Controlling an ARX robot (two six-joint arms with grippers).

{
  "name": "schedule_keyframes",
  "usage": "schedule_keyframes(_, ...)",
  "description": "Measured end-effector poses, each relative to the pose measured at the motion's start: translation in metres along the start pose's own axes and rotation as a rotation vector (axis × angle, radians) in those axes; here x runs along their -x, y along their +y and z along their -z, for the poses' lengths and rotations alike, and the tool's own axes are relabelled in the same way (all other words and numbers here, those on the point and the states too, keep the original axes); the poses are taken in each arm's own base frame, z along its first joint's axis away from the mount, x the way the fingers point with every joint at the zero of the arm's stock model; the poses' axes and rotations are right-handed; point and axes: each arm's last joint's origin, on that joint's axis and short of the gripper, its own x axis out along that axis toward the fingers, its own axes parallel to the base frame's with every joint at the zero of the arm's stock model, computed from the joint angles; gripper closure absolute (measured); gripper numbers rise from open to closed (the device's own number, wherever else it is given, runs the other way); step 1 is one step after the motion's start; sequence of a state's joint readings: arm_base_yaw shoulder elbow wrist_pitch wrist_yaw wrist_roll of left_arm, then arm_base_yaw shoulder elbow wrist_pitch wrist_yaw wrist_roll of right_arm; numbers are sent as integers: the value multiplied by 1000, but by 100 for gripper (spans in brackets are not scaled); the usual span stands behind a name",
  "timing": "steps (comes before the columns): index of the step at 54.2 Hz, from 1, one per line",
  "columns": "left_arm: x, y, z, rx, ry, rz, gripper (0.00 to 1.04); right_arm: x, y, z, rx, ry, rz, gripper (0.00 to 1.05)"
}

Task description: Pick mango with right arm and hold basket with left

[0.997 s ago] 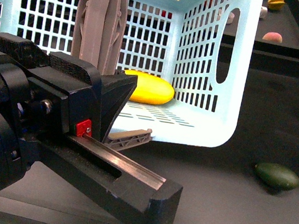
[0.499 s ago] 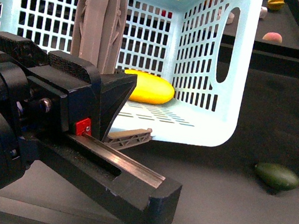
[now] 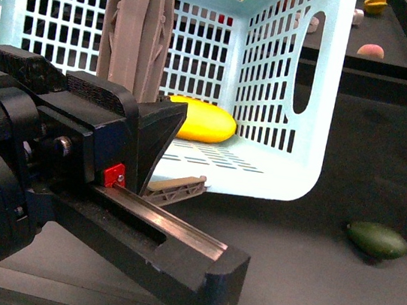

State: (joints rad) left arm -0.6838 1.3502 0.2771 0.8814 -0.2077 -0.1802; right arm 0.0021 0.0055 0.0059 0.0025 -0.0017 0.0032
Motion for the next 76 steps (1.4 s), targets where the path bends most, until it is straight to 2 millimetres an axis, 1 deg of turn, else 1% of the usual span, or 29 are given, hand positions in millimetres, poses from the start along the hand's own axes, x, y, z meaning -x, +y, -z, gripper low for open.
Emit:
schedule_keyframes(28, 0, 0, 0, 0, 0, 1, 97, 0, 0, 0, 2, 0, 0, 102)
schedule_keyframes(33, 0, 0, 0, 1, 0, 1, 97, 0, 0, 0, 2, 0, 0, 87)
schedule_keyframes(36, 0, 0, 0, 2, 0, 1, 97, 0, 0, 0, 2, 0, 0, 80)
schedule_keyframes(38, 0, 0, 0, 2, 0, 1, 97, 0, 0, 0, 2, 0, 0, 73)
schedule_keyframes(44, 0, 0, 0, 1, 0, 1, 97, 0, 0, 0, 2, 0, 0, 57)
schedule_keyframes(45, 0, 0, 0, 1, 0, 1, 97, 0, 0, 0, 2, 0, 0, 52)
schedule_keyframes(49, 0, 0, 0, 1, 0, 1, 97, 0, 0, 0, 2, 0, 0, 41)
schedule_keyframes(52, 0, 0, 0, 1, 0, 1, 97, 0, 0, 0, 2, 0, 0, 27)
schedule_keyframes(53, 0, 0, 0, 1, 0, 1, 97, 0, 0, 0, 2, 0, 0, 25)
schedule_keyframes(57, 0, 0, 0, 1, 0, 1, 97, 0, 0, 0, 2, 0, 0, 11)
schedule_keyframes(59, 0, 0, 0, 1, 0, 1, 97, 0, 0, 0, 2, 0, 0, 7)
schedule_keyframes(63, 0, 0, 0, 1, 0, 1, 97, 0, 0, 0, 2, 0, 0, 9)
schedule_keyframes(76, 0, 0, 0, 1, 0, 1, 97, 0, 0, 0, 2, 0, 0, 8)
